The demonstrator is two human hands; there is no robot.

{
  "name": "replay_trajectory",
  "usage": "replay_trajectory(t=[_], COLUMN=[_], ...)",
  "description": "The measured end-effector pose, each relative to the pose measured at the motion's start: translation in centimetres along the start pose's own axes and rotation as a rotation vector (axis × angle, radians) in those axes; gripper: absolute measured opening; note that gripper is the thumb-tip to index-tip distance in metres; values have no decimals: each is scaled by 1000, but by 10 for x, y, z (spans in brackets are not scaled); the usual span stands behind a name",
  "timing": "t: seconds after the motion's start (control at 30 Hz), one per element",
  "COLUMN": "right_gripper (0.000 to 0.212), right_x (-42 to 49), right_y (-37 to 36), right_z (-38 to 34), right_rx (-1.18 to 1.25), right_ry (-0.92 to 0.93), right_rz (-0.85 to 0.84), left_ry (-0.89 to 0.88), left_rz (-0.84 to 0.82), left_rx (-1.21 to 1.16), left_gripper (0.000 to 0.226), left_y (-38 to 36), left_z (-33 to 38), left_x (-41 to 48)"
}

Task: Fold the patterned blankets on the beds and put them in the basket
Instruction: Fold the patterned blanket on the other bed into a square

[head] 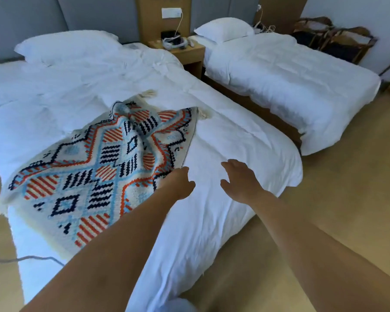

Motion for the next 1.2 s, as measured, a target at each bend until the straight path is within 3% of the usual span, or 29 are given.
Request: replay_trajectory(t=[0.37,0.7,1.03,1.2], right_gripper=[52,51,61,68], right_x=[159,354,552,645], right_y=[51,84,19,-45], right_z=[106,155,152,121], right_rx=[-62,-151,-357,-401], right_ry=[200,373,684,854], right_rz=[-58,-174,-421,-399], left_ry=[159,360,682,886], left_rz=[43,45,122,262], left_rx=[-55,-202,-295,-398], left_gripper=[62,60,53,65], left_y=[23,49,37,-4], left_z=[69,80,39,0], left_x=[159,320,449,504])
Point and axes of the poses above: each hand's wrist, its own x-axis towards the middle knuckle, its own y-axis out of the back of the hand, z = x × y, the point moved 6 cm from there along x, towards the middle knuckle, and after that the axes turned 6 degrees about -z, right-handed, at the moved point
